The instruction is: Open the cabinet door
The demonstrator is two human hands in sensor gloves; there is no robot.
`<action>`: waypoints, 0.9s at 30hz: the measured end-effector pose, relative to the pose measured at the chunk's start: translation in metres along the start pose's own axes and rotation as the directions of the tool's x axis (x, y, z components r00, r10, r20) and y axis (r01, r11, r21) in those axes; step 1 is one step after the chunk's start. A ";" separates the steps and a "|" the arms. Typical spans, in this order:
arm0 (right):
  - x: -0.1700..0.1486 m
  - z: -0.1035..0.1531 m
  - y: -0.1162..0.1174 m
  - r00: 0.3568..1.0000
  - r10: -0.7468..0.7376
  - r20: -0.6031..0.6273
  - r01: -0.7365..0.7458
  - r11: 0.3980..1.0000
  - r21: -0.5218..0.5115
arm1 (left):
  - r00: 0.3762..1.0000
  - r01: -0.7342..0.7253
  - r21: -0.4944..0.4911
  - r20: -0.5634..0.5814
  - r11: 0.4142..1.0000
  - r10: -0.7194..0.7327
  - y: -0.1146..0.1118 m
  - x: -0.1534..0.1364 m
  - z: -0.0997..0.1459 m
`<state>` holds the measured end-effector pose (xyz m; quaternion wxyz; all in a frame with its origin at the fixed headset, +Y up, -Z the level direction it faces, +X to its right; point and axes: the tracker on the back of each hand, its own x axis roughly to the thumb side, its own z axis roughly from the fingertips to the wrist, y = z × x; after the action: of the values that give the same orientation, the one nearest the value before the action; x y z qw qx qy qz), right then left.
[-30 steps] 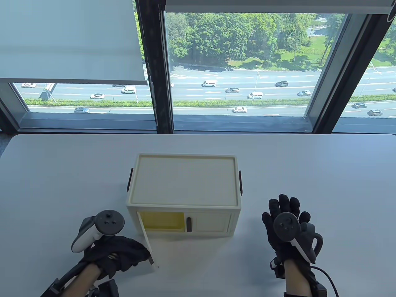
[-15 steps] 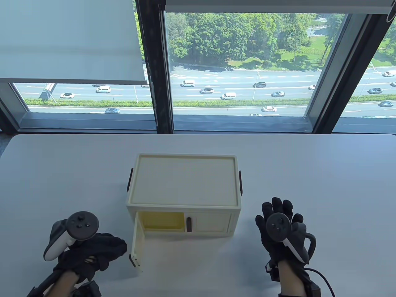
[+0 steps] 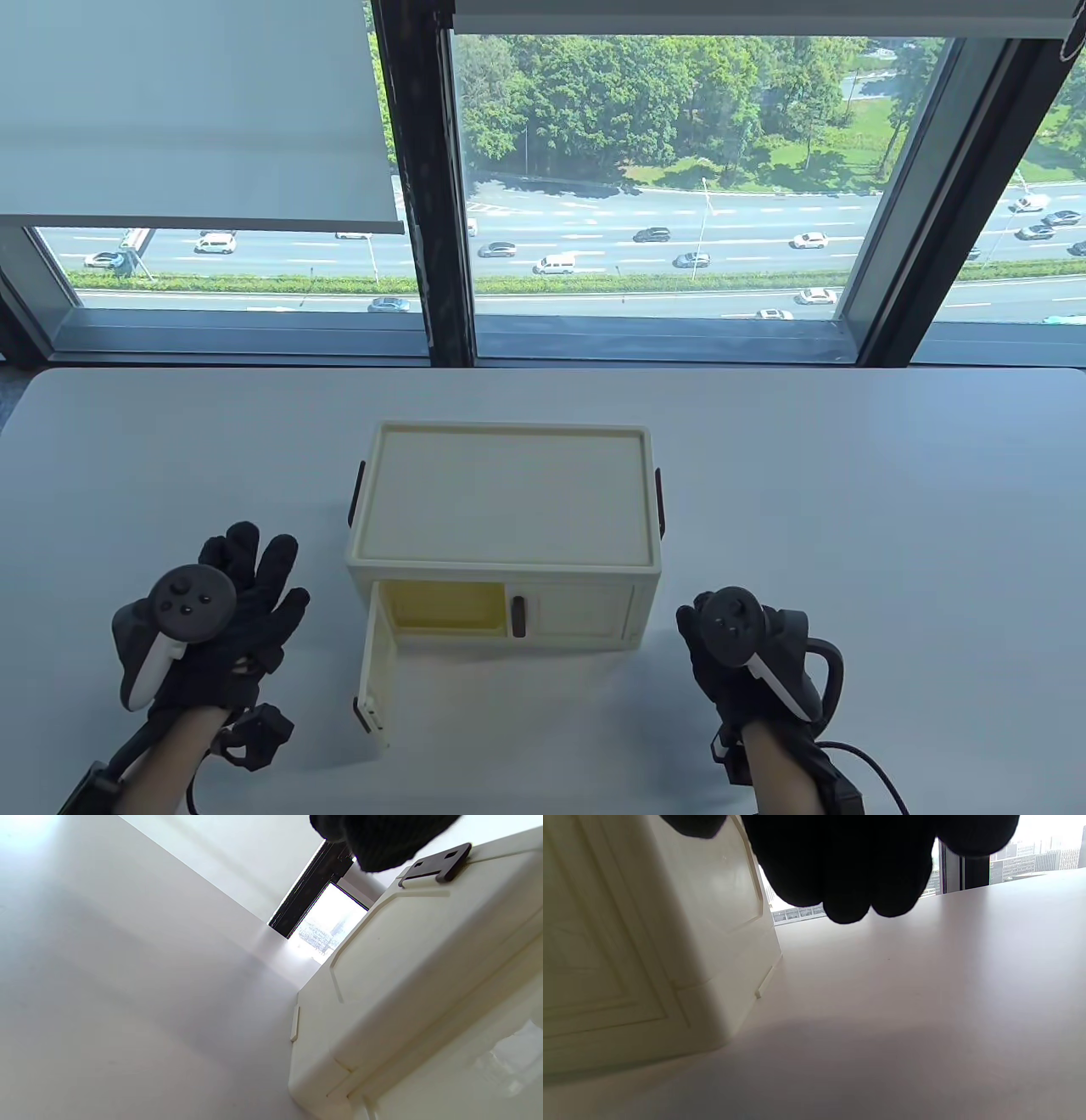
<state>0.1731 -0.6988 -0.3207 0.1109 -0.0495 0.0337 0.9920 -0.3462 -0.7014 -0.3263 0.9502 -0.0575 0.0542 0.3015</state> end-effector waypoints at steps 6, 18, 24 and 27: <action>0.012 0.007 -0.017 0.993 -0.098 0.064 0.096 0.994 0.045 | 0.999 0.014 -0.031 -0.038 0.999 -0.016 -0.005 -0.007 -0.004; 0.081 0.032 -0.023 0.974 -0.194 0.117 0.185 0.979 0.085 | 0.999 0.006 -0.041 -0.051 0.999 -0.008 -0.003 -0.010 0.000; 0.123 0.038 -0.016 0.977 -0.199 0.079 0.199 0.980 0.006 | 0.999 -0.003 -0.043 -0.041 0.999 0.001 0.000 -0.010 0.004; 0.144 0.037 -0.011 0.979 -0.199 0.041 0.200 0.980 -0.019 | 0.999 0.002 -0.051 -0.037 0.999 -0.004 -0.001 -0.010 0.004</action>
<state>0.0329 -0.6536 -0.2998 0.2099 -0.0344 0.0148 0.9770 -0.3538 -0.7073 -0.3207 0.9477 -0.0875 0.0642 0.3002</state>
